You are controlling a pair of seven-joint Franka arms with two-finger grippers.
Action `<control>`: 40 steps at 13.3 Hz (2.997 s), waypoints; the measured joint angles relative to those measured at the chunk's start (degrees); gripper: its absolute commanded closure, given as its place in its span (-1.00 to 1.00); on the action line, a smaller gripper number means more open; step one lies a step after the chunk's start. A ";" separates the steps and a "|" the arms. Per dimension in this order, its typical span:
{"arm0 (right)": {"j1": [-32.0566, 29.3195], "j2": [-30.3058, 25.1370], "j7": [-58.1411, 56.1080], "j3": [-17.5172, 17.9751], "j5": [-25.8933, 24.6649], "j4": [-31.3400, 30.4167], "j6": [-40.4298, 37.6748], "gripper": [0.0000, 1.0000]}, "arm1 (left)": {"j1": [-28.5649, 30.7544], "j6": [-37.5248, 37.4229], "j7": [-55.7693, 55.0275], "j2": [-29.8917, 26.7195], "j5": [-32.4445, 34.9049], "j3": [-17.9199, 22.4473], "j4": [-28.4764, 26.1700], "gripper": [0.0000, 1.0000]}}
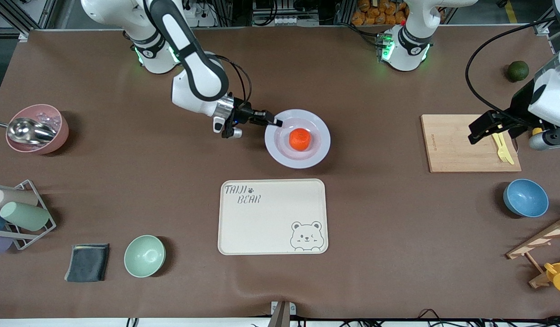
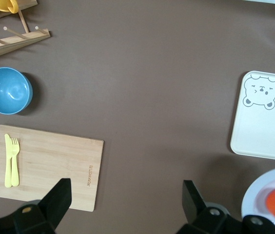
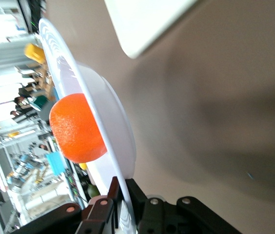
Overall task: Place orange and plate with both arms
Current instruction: 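Lift the plate by its rim with the right gripper toward the tray, then lower the plate onto the bear tray with the right gripper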
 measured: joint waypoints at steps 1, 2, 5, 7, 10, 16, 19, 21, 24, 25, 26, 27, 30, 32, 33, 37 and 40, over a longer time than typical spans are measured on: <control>-1.14 0.72 0.19 -0.03 0.06 1.41 -0.03 1.00 | 0.00 -0.01 0.00 -0.02 0.00 -0.28 0.01 -1.00; -2.18 1.65 0.75 -0.04 0.19 2.98 -0.09 1.00 | 0.00 -0.40 0.00 -0.05 0.00 -0.40 0.02 -1.00; -5.18 4.42 4.41 -0.10 0.27 8.51 -0.23 1.00 | 0.26 -2.80 0.01 -0.24 0.00 -0.30 0.02 -1.00; -6.58 6.55 6.43 -0.11 0.27 12.43 -0.28 1.00 | 0.43 -3.16 0.01 -0.24 0.00 -0.26 -0.03 -1.00; -8.21 11.83 7.28 -0.12 0.27 18.08 -0.37 1.00 | 0.58 -3.77 0.01 -0.39 0.00 -0.26 -0.67 -1.00; -11.95 20.31 7.33 -0.13 0.27 25.42 -1.26 1.00 | 0.85 -3.81 0.08 -1.12 0.00 -0.27 -2.16 -1.00; -12.72 22.85 7.33 -0.13 0.27 27.35 -1.64 1.00 | 0.84 -3.79 0.11 -1.31 0.00 -0.32 -2.20 -1.00; -12.72 24.67 7.32 -0.06 0.27 28.58 -1.64 1.00 | 0.78 -3.64 0.17 -1.31 0.00 -0.35 -2.21 -1.00; -12.81 27.53 5.63 -0.10 0.26 29.66 -1.59 1.00 | 0.61 -3.53 0.18 -1.31 0.00 -0.62 -2.23 -1.00; -13.19 28.53 4.10 -0.15 0.26 30.03 -1.75 1.00 | 0.67 -3.53 0.18 -1.31 0.00 -0.61 -2.24 -1.00; -13.85 29.53 2.82 -0.16 0.26 30.57 -2.61 1.00 | 0.73 -3.53 0.18 -1.32 0.00 -0.61 -2.24 -1.00; -14.56 30.34 2.01 -0.17 0.26 31.10 -3.72 1.00 | 0.72 -3.53 0.19 -1.32 0.00 -0.61 -2.24 -1.00; -15.44 31.41 1.11 -0.17 0.26 31.80 -4.57 1.00 | 0.62 -3.55 0.19 -1.32 0.00 -0.71 -2.25 -1.00; -15.55 31.96 0.29 -0.17 0.26 31.99 -4.61 1.00 | 0.62 -3.55 0.35 -1.32 0.00 -0.73 -2.25 -1.00; -15.60 32.06 0.21 -0.17 0.26 32.12 -4.71 1.00 | 0.62 -3.56 0.51 -1.32 0.00 -0.73 -2.25 -1.00; -15.65 32.20 0.19 -0.17 0.26 32.31 -4.71 0.65 | 0.62 -3.56 0.72 -1.32 0.00 -0.75 -2.29 -1.00; -15.66 32.24 0.03 -0.17 0.26 32.46 -4.71 -1.00 | 0.61 -3.56 0.74 -1.32 0.00 -0.80 -2.32 -1.00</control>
